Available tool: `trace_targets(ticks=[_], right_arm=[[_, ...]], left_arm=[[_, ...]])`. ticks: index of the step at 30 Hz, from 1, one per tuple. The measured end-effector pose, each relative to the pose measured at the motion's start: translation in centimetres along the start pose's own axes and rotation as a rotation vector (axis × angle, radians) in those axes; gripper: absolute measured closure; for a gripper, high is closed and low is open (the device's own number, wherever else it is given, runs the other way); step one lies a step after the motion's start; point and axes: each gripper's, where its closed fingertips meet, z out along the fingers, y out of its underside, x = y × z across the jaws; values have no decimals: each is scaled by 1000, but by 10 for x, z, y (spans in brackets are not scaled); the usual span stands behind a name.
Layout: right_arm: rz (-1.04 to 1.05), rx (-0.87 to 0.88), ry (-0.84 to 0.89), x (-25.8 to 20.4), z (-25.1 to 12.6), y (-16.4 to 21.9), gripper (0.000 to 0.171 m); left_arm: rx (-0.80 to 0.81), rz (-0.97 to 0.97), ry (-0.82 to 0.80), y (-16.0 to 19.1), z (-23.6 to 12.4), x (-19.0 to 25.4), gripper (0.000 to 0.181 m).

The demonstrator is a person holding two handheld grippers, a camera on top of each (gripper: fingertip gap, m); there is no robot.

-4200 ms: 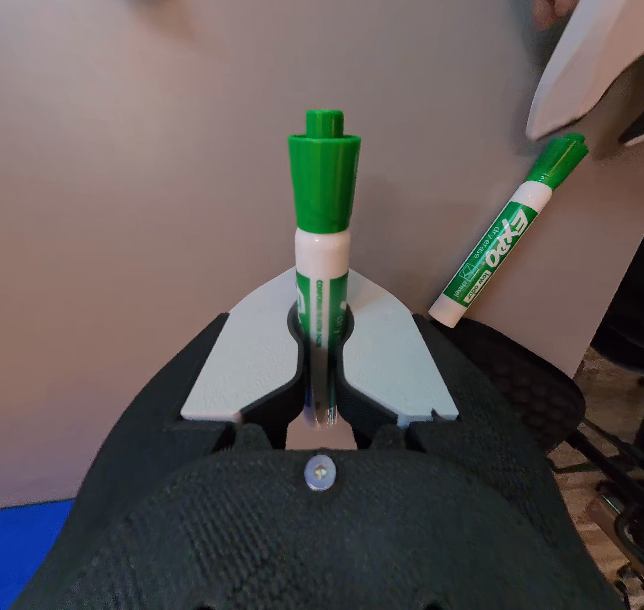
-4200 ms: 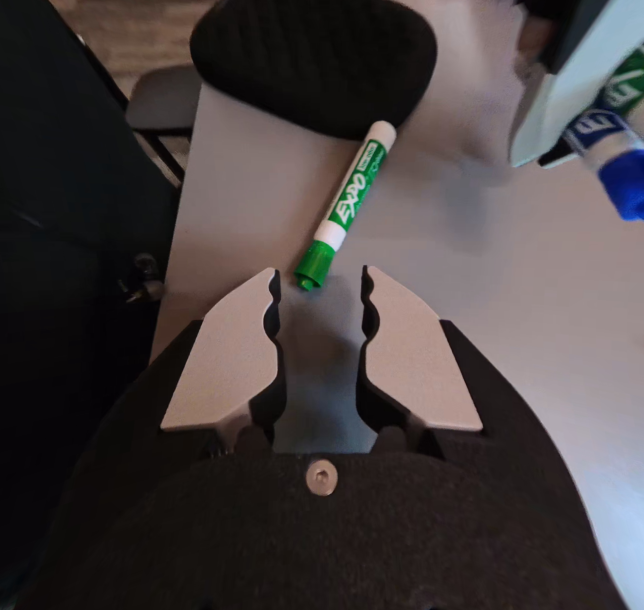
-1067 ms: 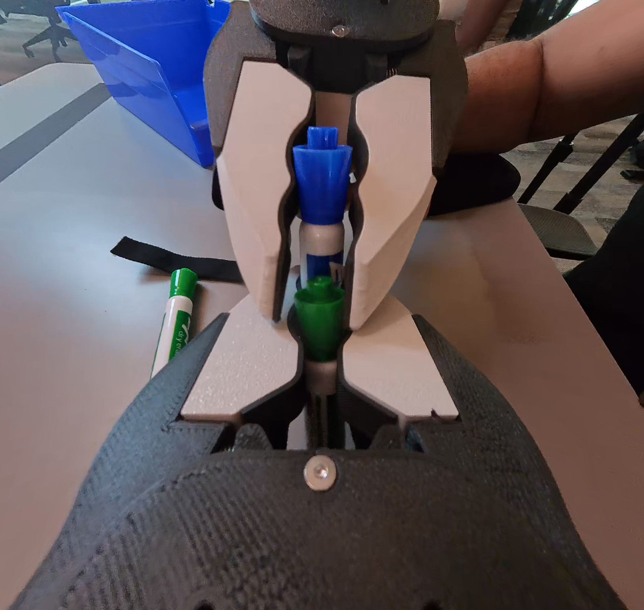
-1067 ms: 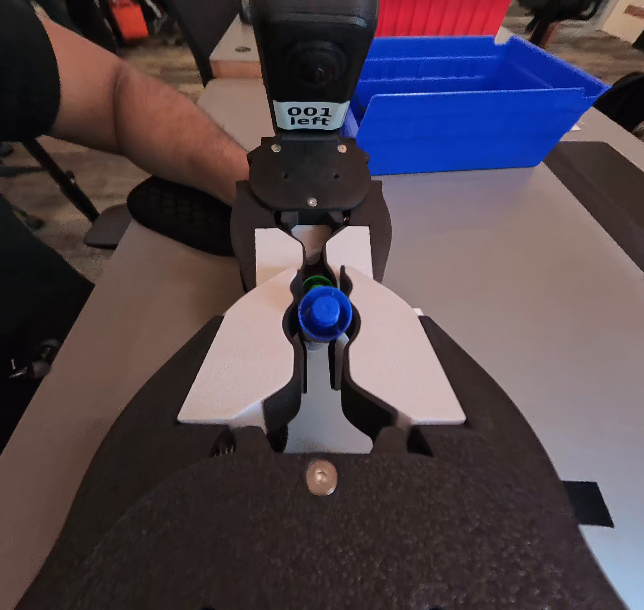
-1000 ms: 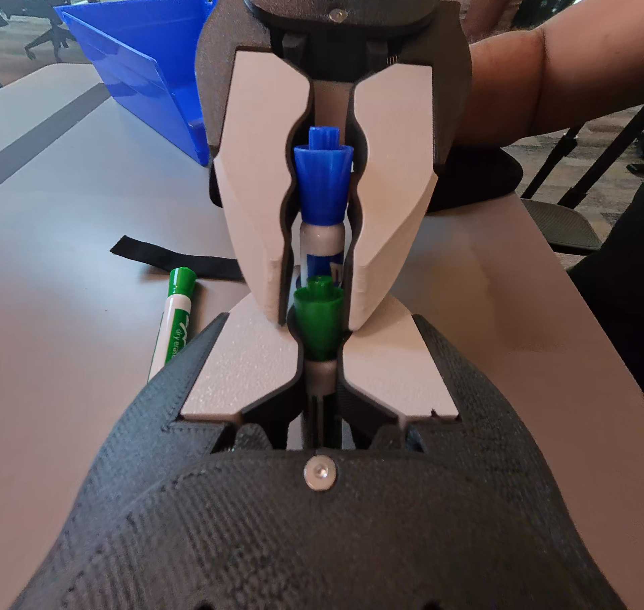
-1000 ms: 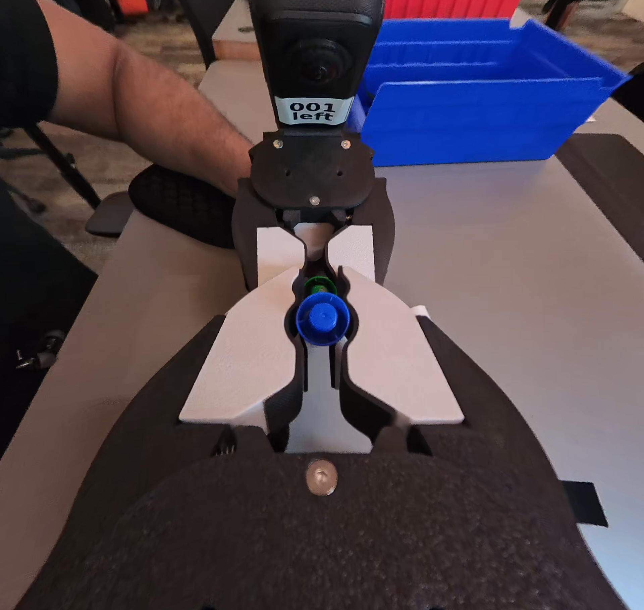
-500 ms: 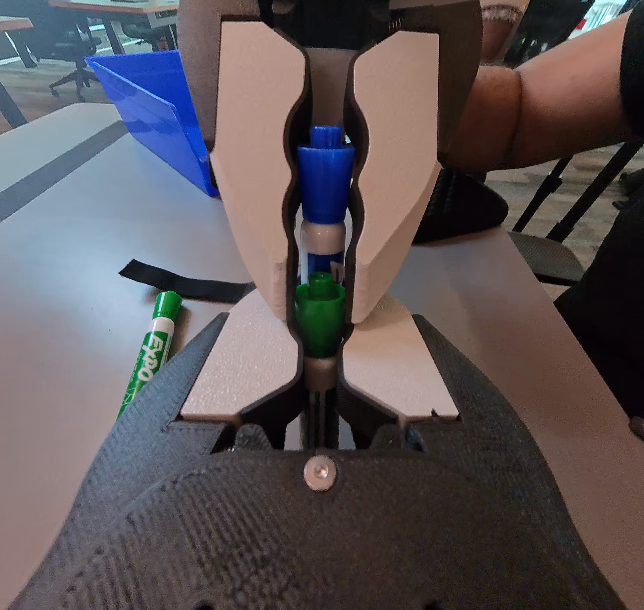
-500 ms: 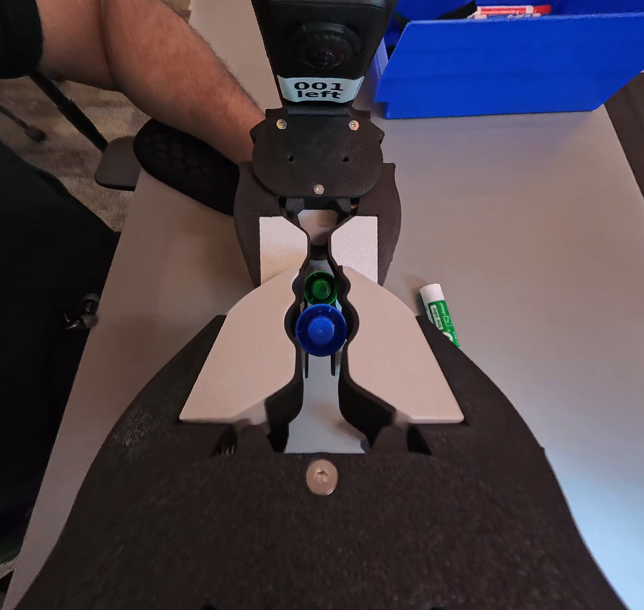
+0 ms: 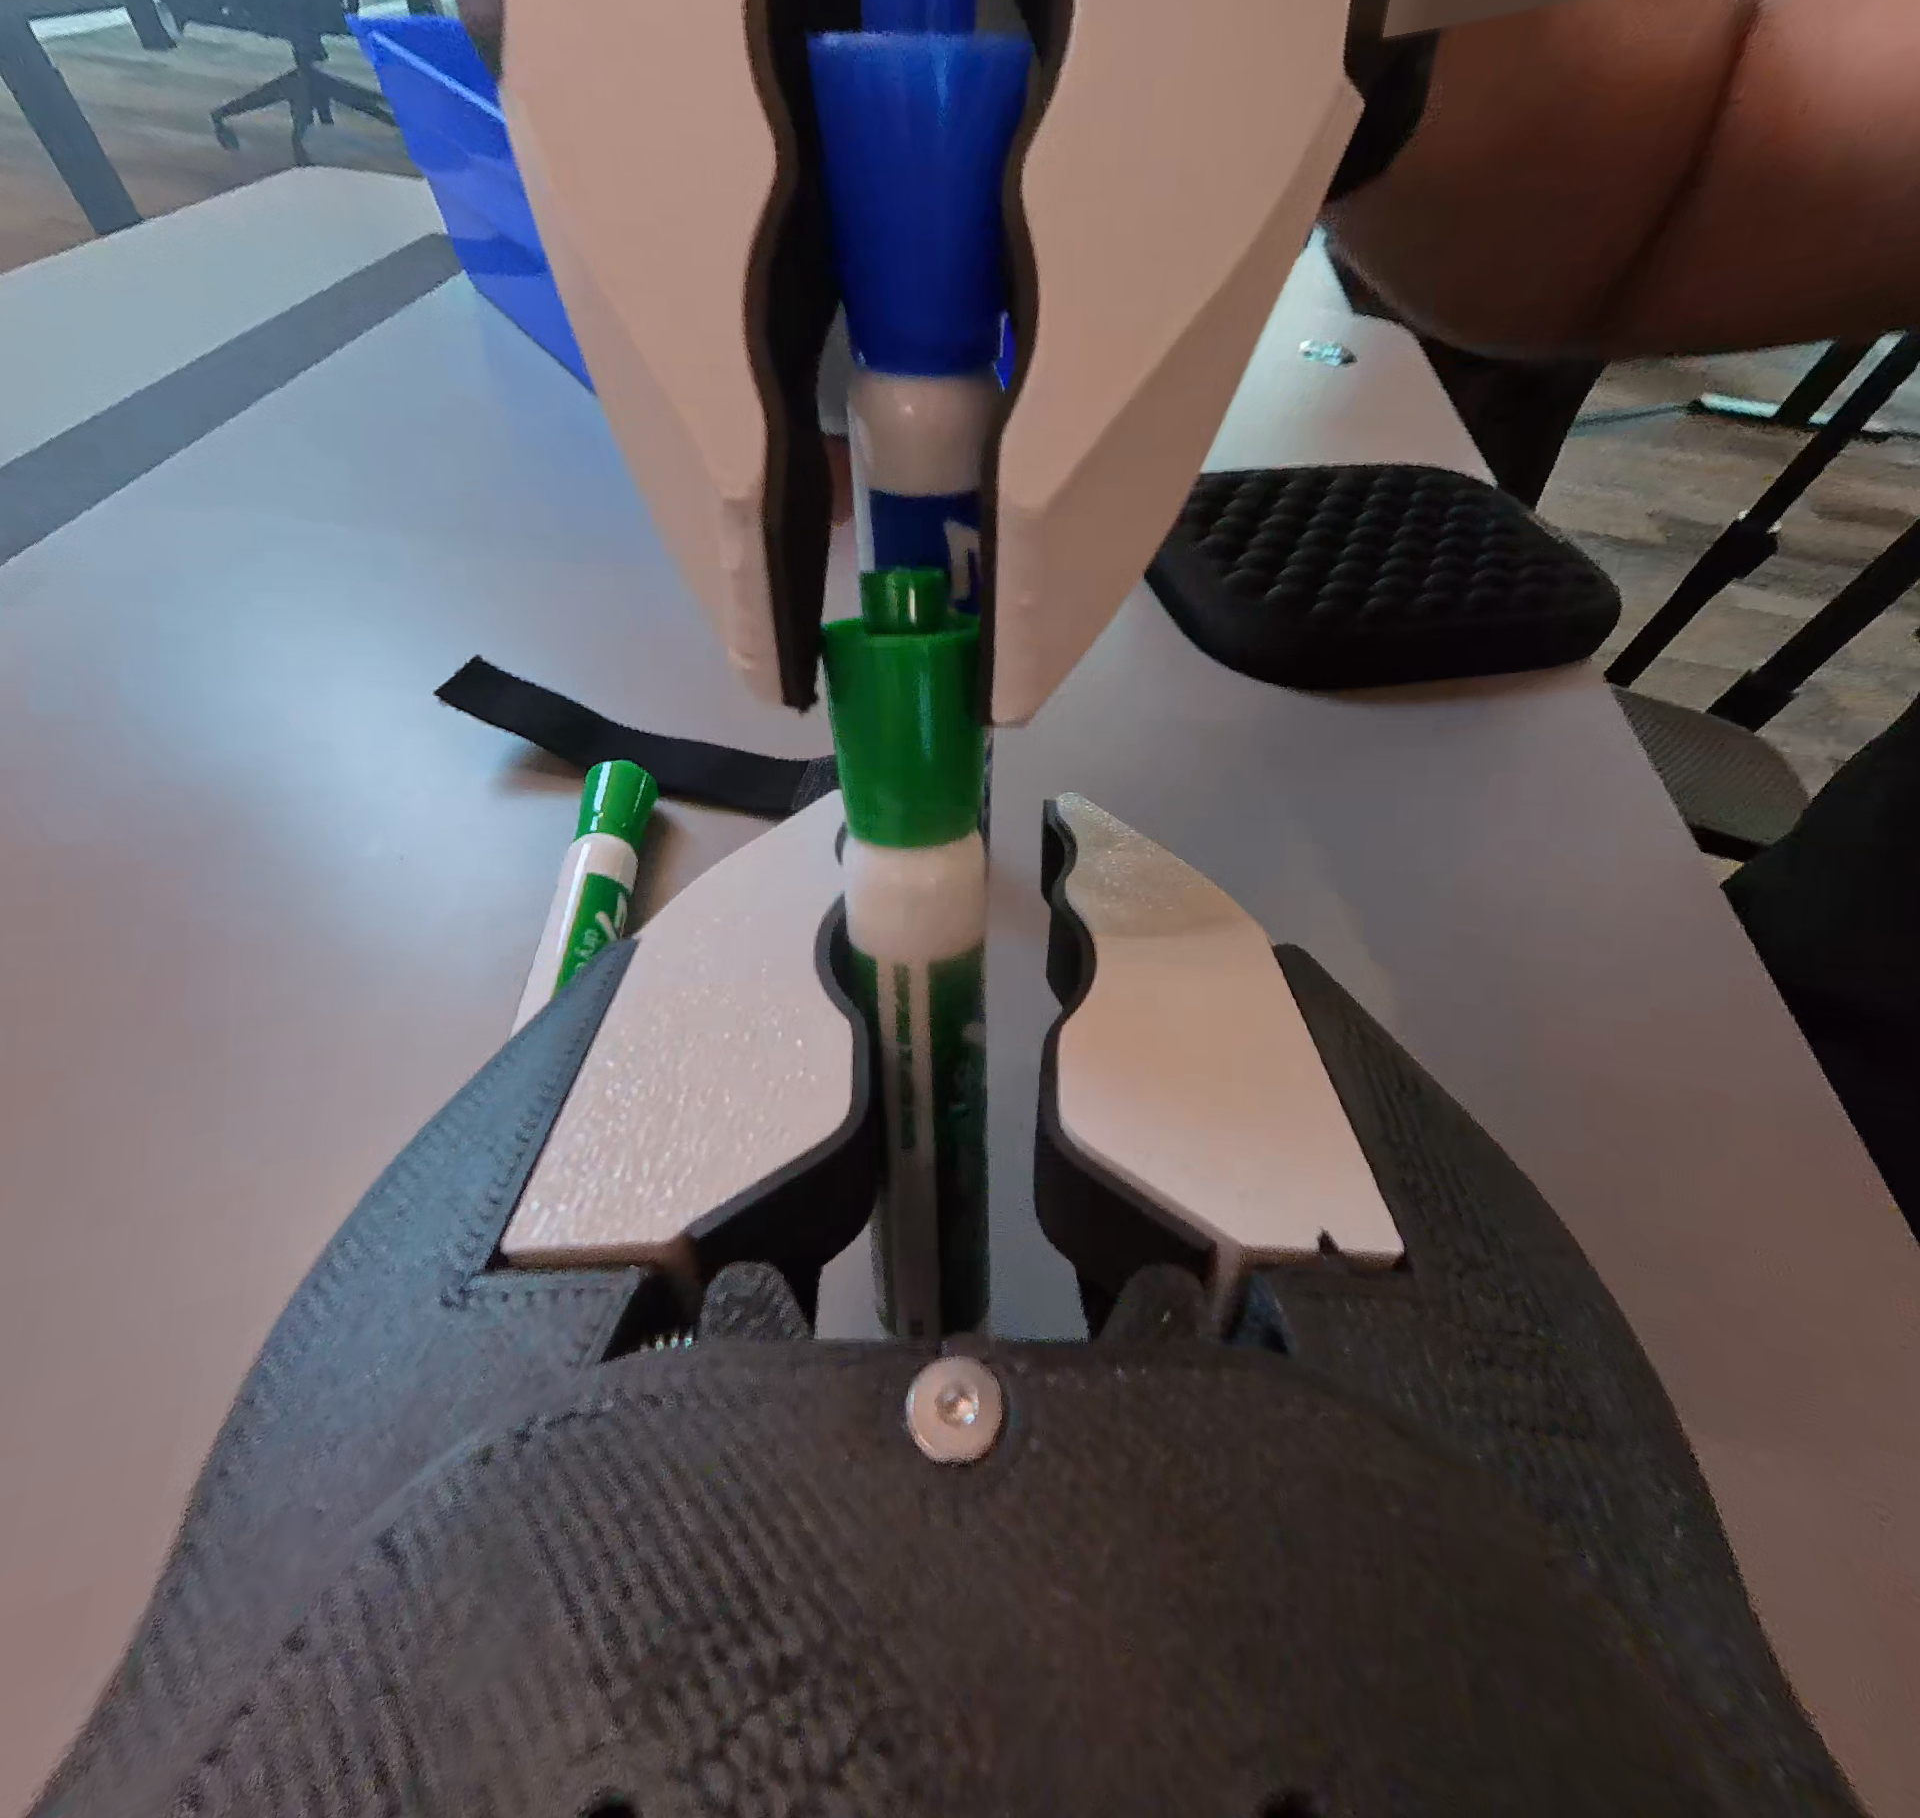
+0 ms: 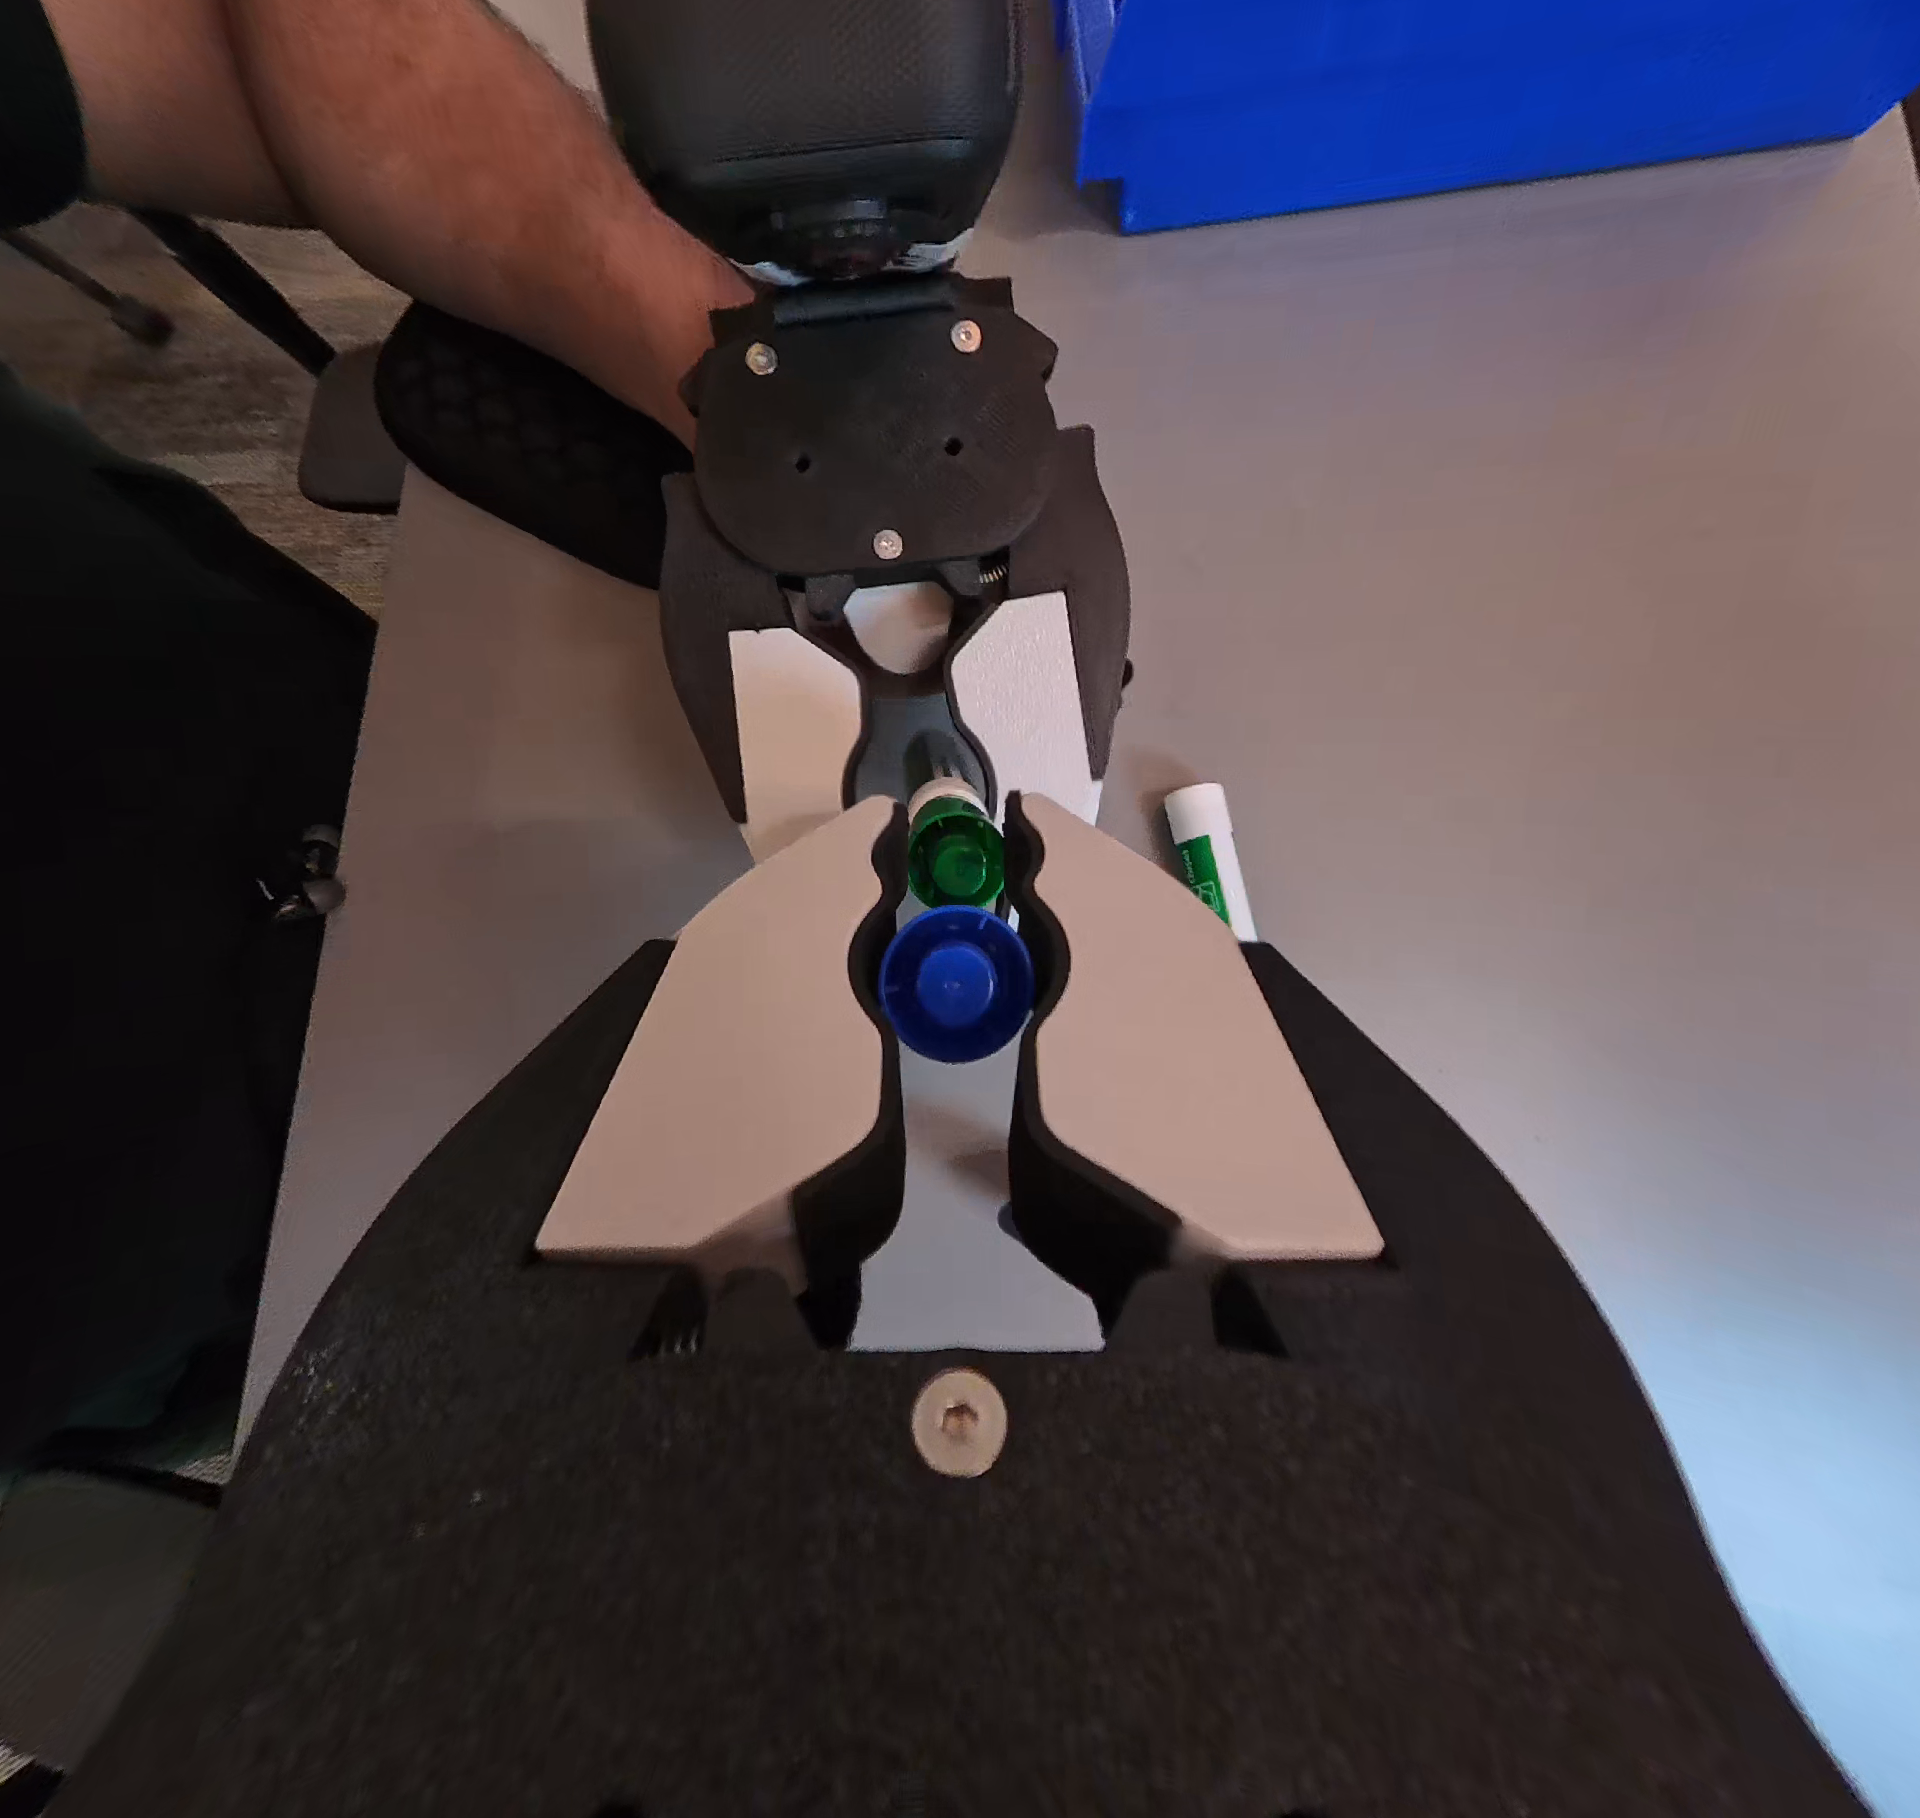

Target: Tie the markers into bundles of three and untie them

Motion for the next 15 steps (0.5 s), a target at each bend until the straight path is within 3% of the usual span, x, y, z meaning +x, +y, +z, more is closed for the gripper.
trace_targets(ticks=[4,15], right_arm=[[19,-28,14,9,1,9,154],[21,-37,39,21,1,12,154]], left_arm=[[-85,9,-32,13,-4,-7,138],[-166,19,-87,24,-24,-27,144]])
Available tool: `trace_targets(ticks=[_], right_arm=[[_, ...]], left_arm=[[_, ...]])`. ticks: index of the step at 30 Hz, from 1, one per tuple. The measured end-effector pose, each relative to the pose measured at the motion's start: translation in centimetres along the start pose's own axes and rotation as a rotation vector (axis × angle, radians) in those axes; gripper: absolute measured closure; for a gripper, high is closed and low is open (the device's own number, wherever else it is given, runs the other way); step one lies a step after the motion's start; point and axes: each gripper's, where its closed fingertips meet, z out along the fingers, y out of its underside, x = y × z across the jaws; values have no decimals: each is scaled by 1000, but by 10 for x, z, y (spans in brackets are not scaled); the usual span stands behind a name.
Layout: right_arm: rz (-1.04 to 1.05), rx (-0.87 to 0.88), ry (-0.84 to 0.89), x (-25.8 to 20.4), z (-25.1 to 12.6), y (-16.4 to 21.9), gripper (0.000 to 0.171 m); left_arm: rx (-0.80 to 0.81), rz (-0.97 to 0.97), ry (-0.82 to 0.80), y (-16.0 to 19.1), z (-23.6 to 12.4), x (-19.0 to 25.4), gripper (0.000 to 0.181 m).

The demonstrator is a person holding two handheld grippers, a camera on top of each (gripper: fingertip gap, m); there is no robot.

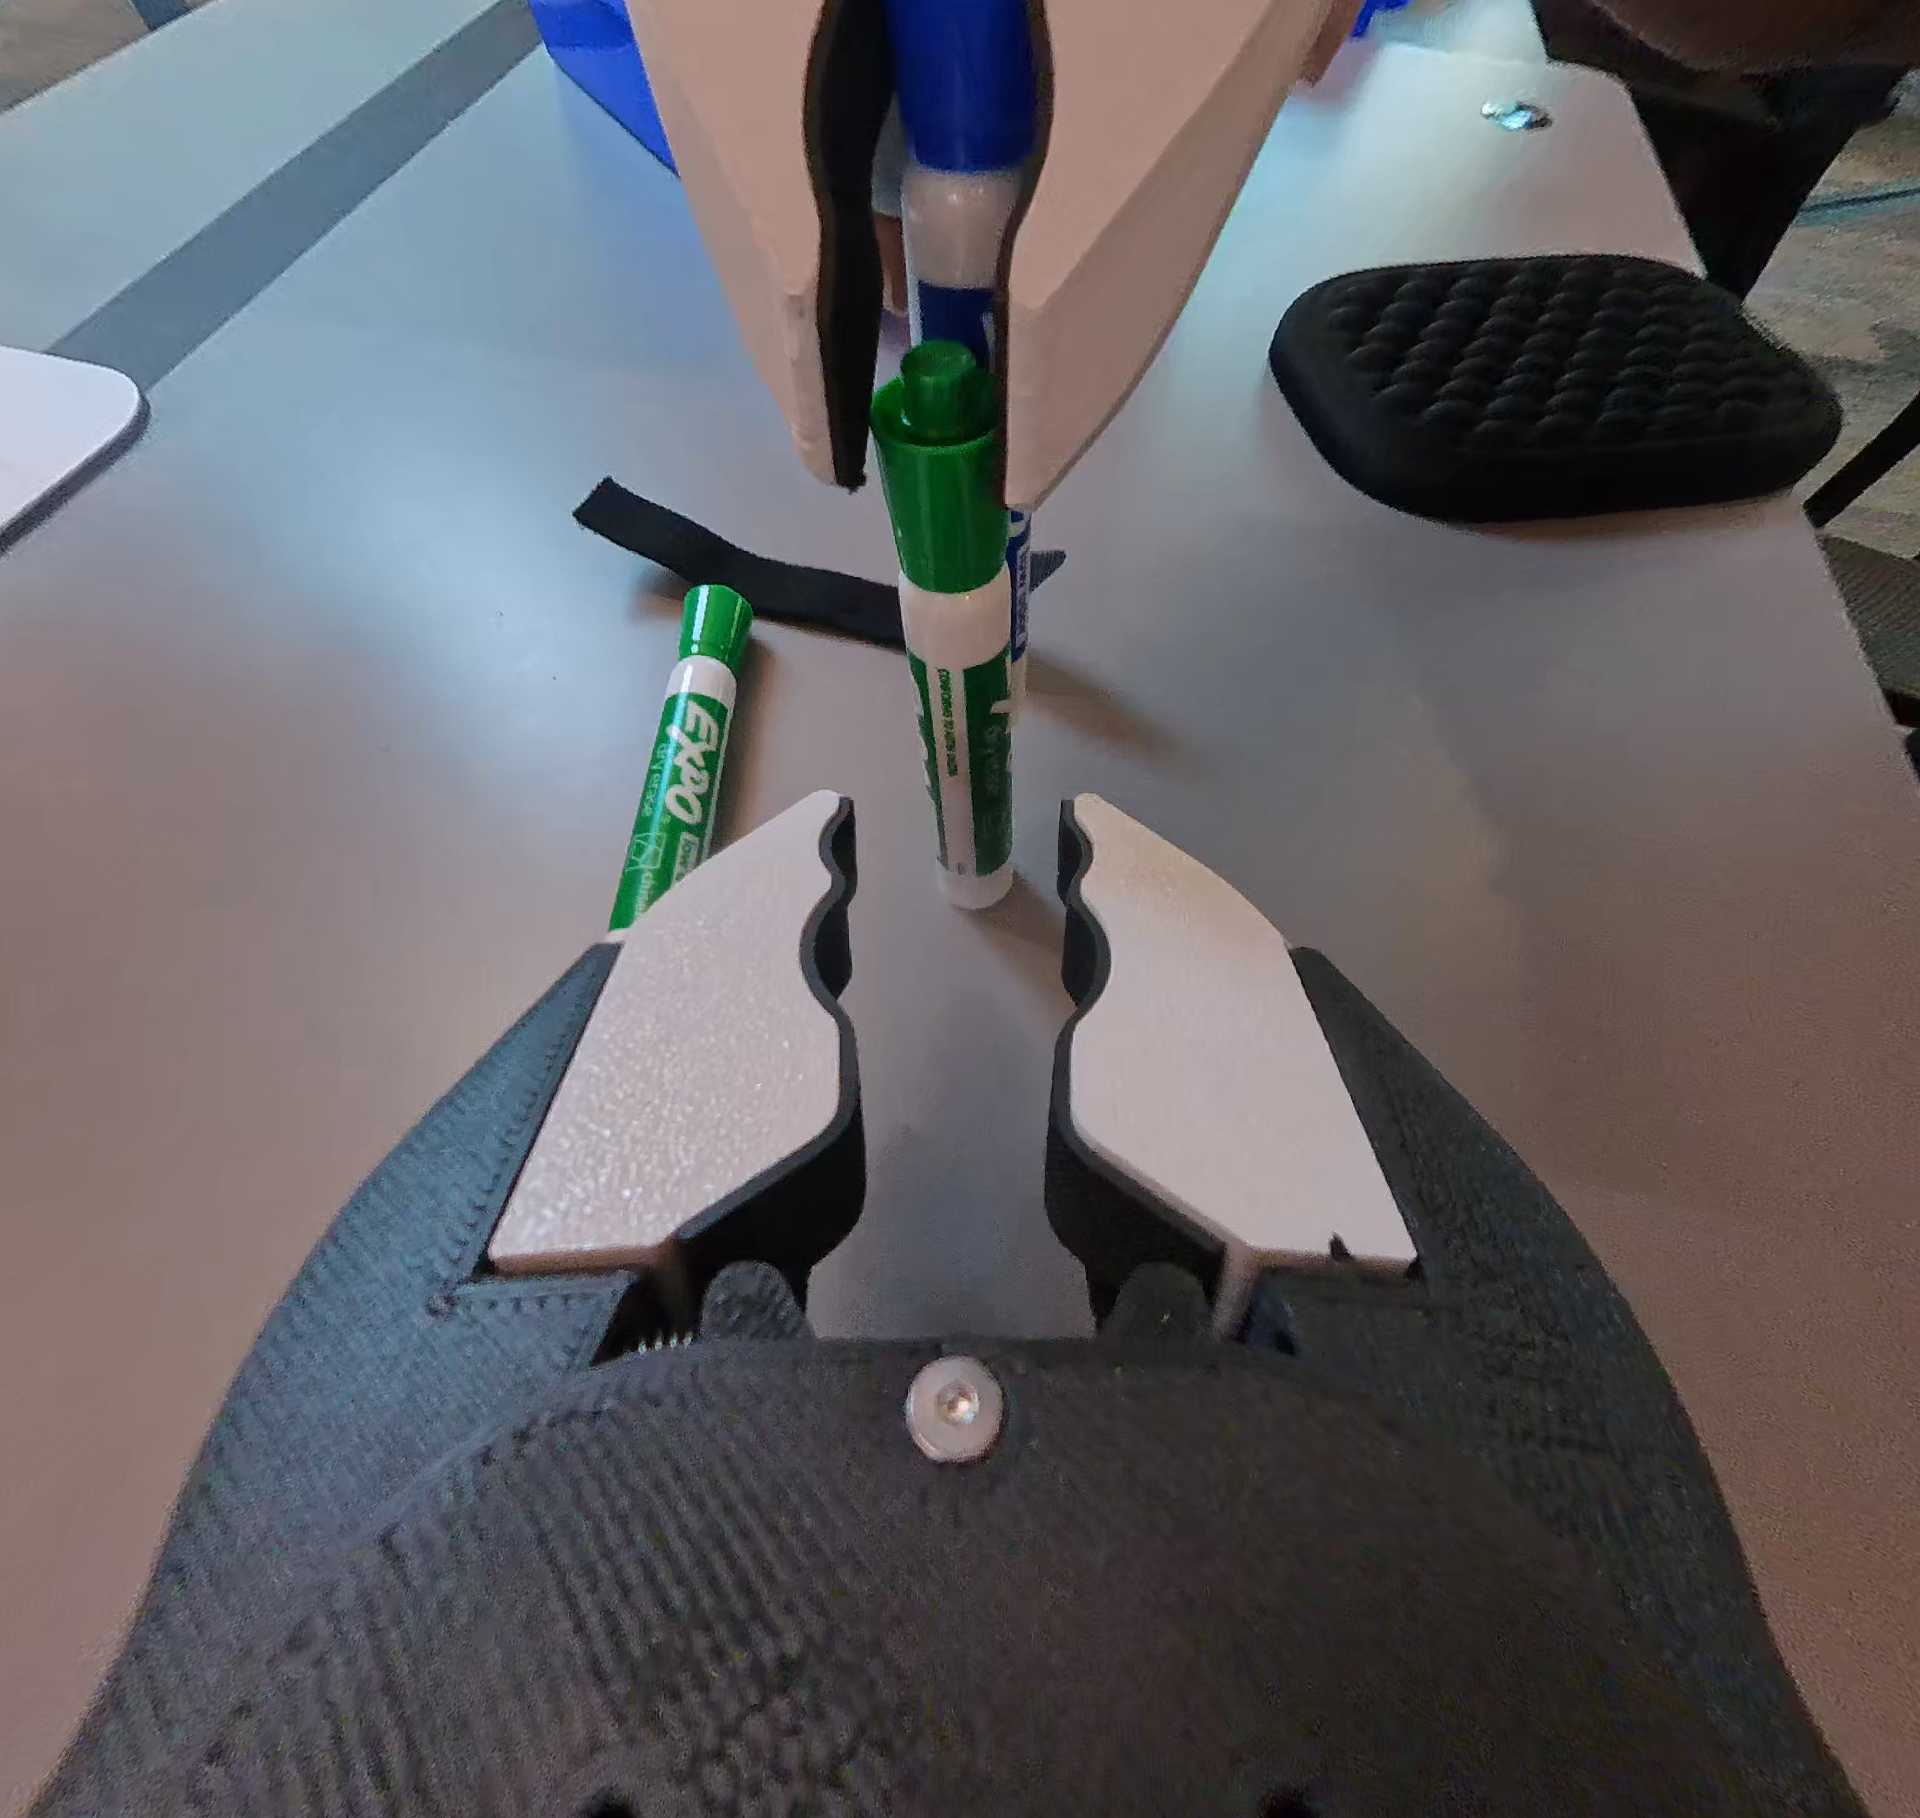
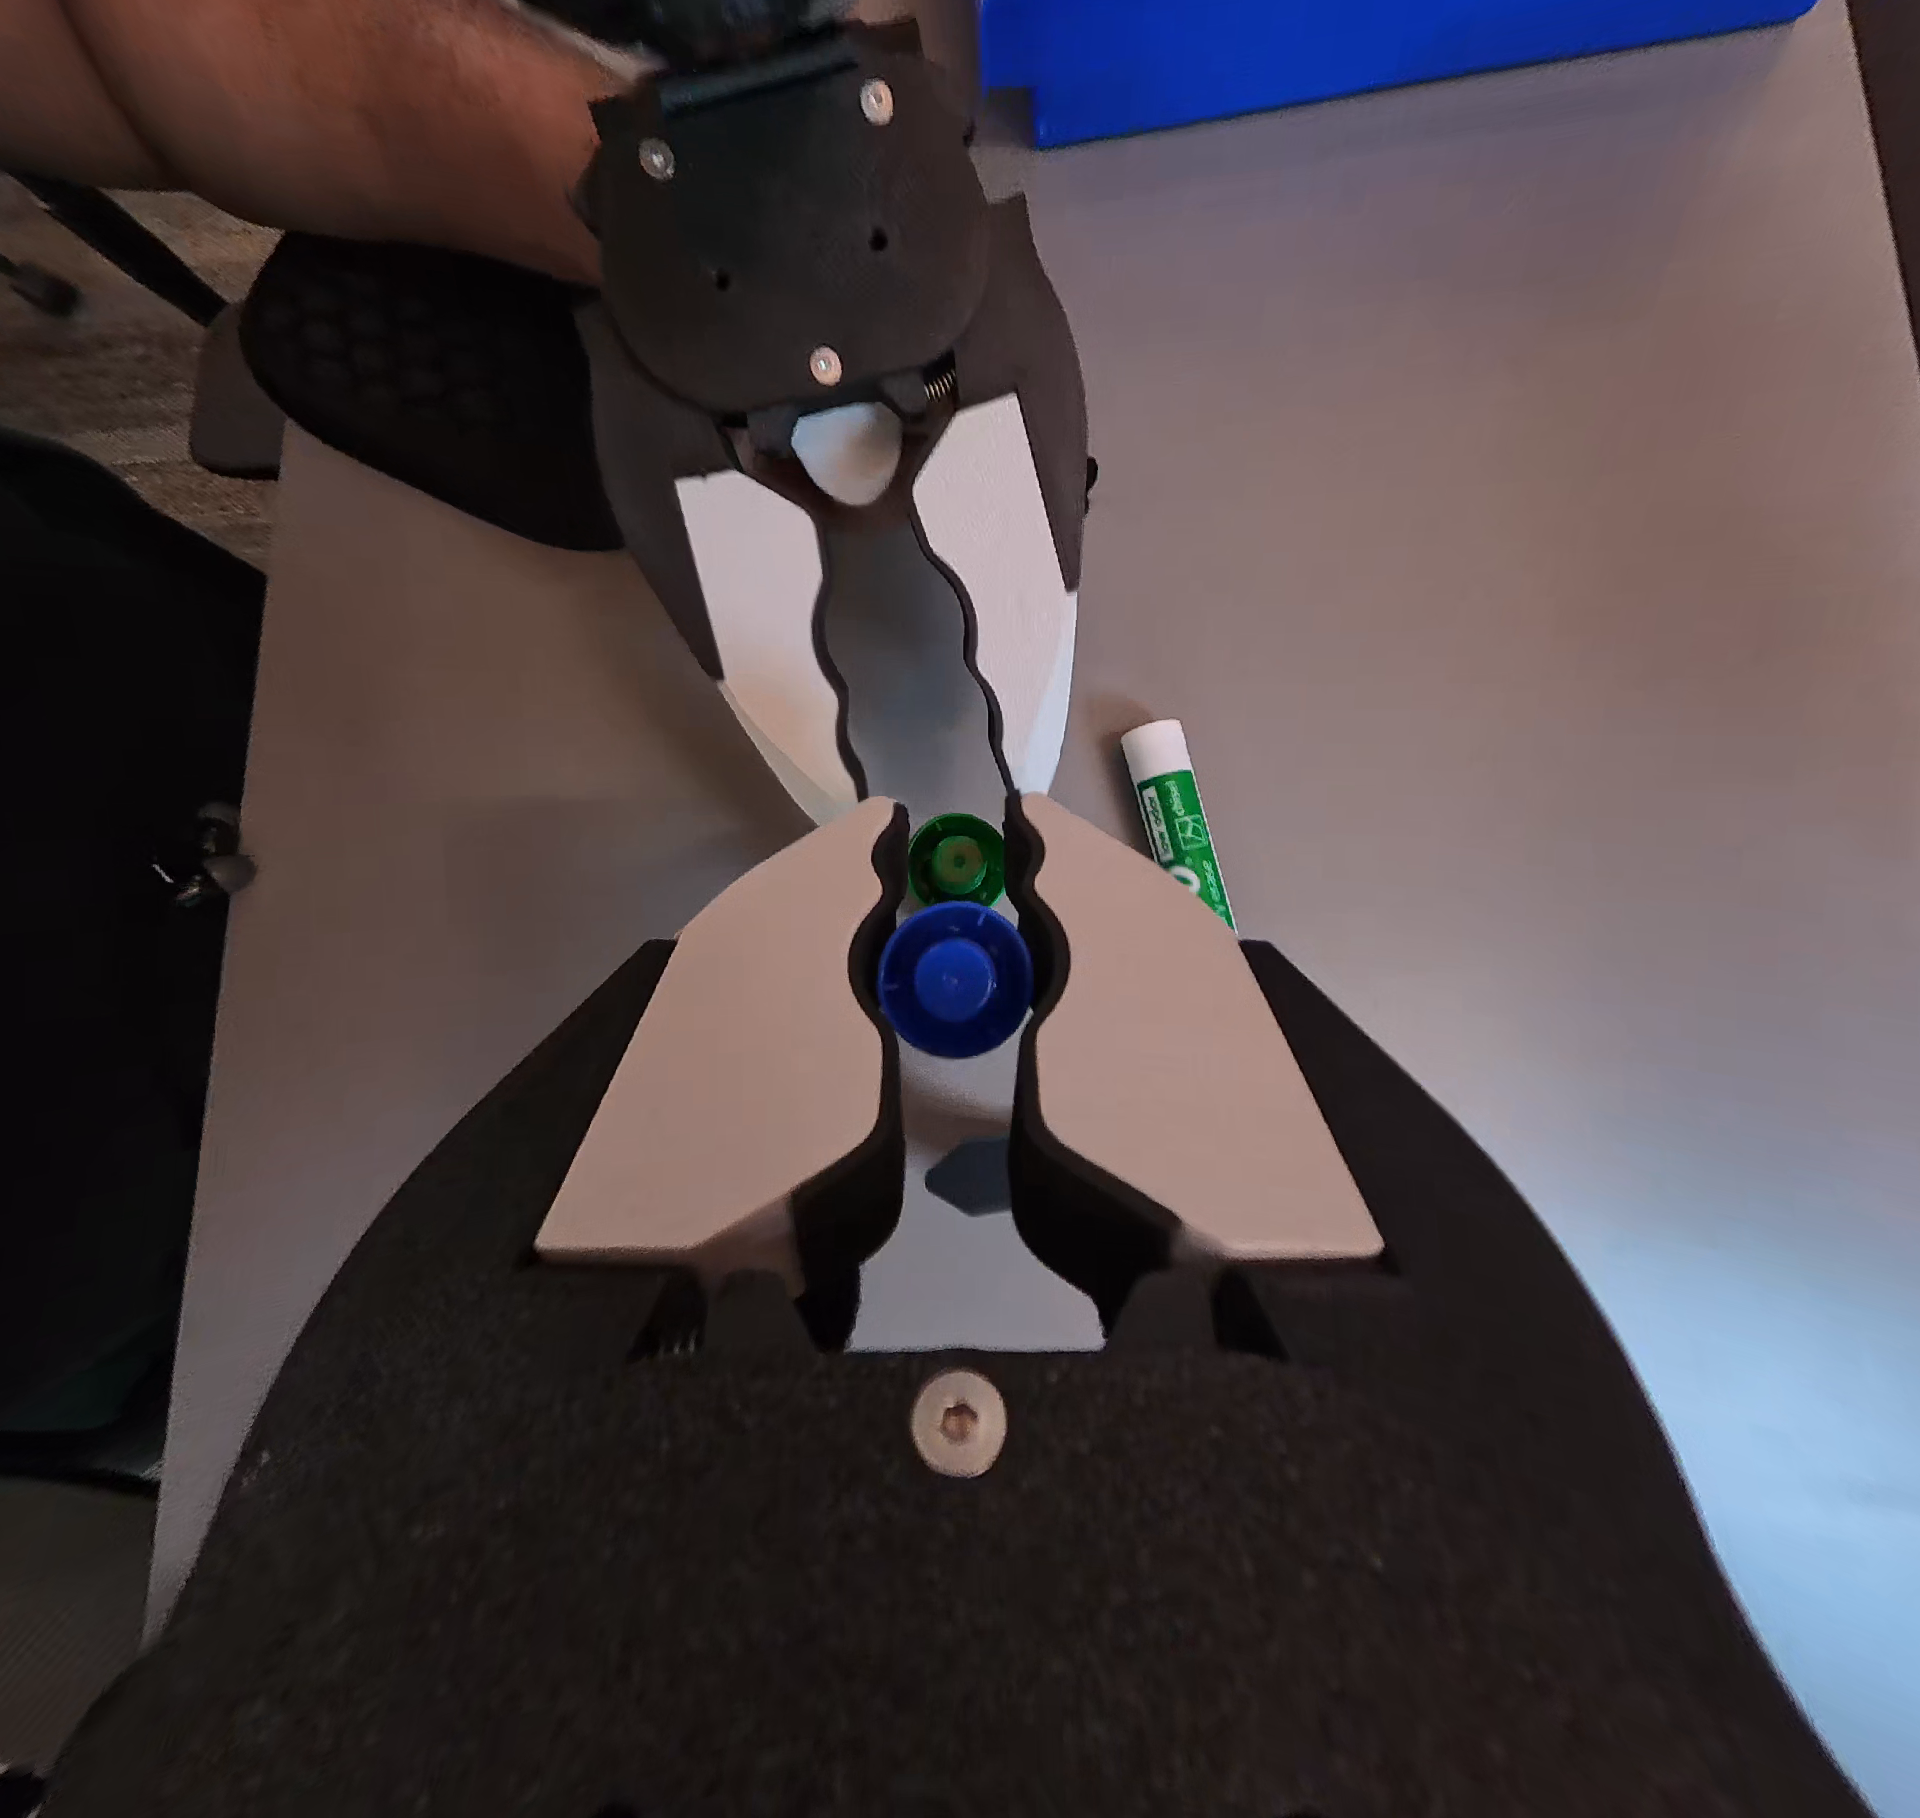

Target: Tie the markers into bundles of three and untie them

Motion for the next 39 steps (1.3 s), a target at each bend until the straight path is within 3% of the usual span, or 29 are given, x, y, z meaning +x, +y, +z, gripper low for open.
trace_targets(ticks=[17,24,31,39], right_arm=[[-43,371,54,-6,2,-8,153],[6,582,50,-4,-2,-7,153],[23,654,55,-5,-2,-9,150],[10,662,72,-2,-15,-13,134]], left_arm=[[-55,47,-53,9,18,3,163],[-45,44,-65,8,20,3,163],[-35,31,-62,8,20,3,163],[-39,30,-57,11,21,4,163]])
